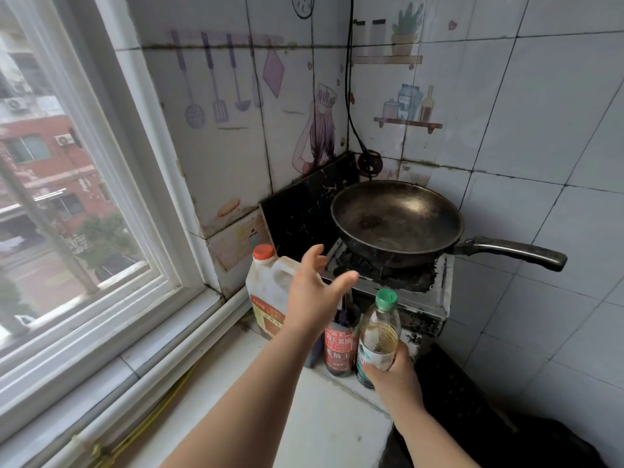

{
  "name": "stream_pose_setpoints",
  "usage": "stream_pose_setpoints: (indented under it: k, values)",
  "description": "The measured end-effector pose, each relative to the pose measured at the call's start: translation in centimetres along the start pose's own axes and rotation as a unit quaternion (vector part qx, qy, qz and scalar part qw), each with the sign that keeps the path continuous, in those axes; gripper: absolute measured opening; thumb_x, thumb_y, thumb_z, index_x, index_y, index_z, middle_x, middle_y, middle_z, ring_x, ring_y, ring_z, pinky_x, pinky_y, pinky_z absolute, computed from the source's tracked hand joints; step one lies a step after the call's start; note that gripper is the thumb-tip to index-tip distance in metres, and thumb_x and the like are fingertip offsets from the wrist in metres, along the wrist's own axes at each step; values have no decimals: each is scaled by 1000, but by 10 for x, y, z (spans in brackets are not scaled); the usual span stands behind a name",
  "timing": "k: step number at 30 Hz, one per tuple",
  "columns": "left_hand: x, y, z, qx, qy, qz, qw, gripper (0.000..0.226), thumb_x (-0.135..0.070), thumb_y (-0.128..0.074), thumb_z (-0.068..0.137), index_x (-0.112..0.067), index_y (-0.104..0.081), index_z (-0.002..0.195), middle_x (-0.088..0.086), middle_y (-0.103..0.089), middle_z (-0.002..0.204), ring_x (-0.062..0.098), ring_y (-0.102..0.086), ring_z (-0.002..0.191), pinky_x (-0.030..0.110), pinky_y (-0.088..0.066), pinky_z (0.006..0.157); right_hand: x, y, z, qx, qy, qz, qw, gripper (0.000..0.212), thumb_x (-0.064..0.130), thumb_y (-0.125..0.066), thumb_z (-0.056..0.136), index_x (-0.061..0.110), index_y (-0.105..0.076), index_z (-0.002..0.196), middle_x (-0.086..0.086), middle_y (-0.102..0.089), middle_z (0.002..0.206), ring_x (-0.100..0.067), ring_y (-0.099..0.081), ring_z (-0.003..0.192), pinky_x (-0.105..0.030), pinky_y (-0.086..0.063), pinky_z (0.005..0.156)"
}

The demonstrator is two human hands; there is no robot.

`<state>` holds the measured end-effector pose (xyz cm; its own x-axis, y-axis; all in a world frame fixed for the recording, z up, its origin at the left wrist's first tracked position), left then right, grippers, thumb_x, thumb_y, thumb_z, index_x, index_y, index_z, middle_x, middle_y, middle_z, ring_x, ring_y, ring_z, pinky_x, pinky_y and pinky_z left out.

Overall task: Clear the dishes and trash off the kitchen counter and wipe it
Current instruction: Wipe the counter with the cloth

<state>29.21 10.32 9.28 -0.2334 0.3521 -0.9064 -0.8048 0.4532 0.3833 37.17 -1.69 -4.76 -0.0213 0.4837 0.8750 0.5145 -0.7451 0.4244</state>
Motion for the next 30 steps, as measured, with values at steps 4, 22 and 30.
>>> stream_pose_setpoints:
  k: [4,22,30]
  values:
    - [-5,-12,0,66,-53,212,974,62,-24,-59,92,-26,-29,146,5,-60,129,25,-62,106,38,-52,87,2,2,-4,10,2,11,1000,50,20,-74,74,25,-49,117,0,-61,110,-19,-58,92,-27,-43,79]
    - [-10,5,0,148,-84,253,952,68,-14,-54,94,-25,-17,150,10,-54,135,27,-59,110,27,-44,80,-2,1,-21,32,18,2,999,48,23,-75,74,28,-49,115,6,-62,102,-14,-59,88,-28,-45,78]
    - [-9,7,-6,156,-61,230,959,80,-17,-59,92,-26,-7,152,13,-60,127,27,-63,99,28,-47,75,-7,-3,-24,30,11,18,999,57,17,-78,68,38,-45,110,6,-63,108,-17,-61,92,-32,-49,81]
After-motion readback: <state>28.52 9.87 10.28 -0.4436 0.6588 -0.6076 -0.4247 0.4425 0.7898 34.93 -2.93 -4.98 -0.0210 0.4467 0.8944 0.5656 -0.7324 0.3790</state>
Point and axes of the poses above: each hand's wrist, its own z-axis towards the middle knuckle, its own y-axis out of the back of the hand, x = y × z, the point moved 1 cm from there along z, towards the middle knuckle
